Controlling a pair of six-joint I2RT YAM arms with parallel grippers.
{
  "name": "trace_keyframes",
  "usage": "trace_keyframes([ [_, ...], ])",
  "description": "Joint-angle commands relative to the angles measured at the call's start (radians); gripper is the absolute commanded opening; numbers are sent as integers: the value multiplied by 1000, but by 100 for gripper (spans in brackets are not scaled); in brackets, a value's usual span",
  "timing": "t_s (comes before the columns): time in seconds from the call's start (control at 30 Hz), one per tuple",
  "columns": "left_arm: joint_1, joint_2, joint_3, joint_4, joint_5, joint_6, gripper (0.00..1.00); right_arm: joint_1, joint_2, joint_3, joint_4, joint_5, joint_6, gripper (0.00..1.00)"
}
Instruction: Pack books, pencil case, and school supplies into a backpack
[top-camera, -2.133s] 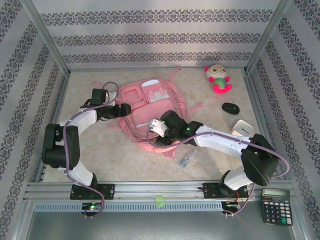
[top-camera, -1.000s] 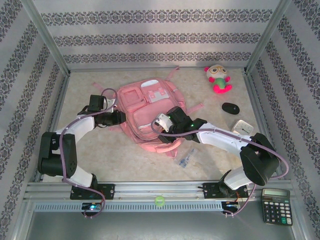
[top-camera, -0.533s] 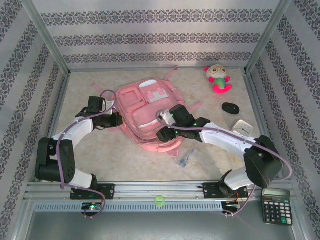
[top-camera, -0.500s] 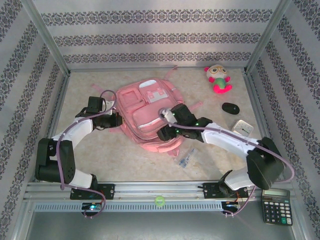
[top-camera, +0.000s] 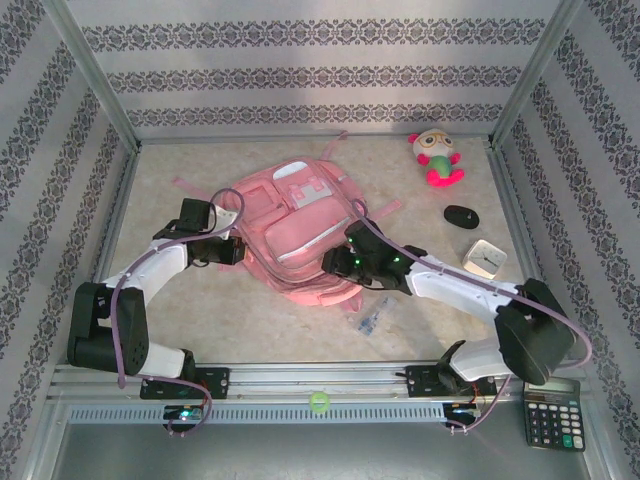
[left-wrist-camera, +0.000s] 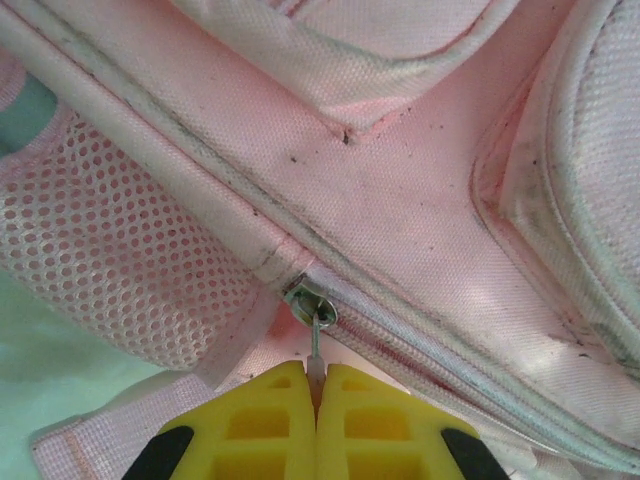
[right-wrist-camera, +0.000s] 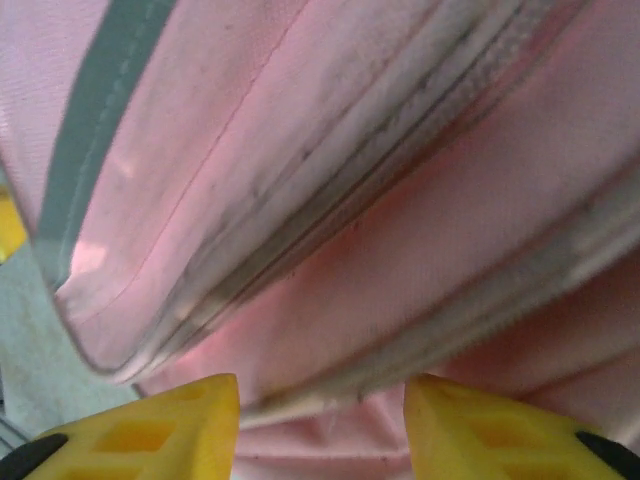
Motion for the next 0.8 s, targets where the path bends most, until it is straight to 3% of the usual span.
trace_keyframes([
  [0.0,-33,-22,-10,-84,-16,70,0,-7,61,14,98,47,94,37],
  [0.17,-113,-41,1,-144,-13,126,0,-17,167,-18,237,67,149,25],
  [0.5,-302,-8,52,-261,54,240,0,-37,229,40,386,58,165,21],
  [0.63,-421,37,101,-242,101,209,2,-39,244,53,433,42,179,19],
  [0.77,-514,52,110,-68,127,85,5,-42,233,52,476,33,189,19],
])
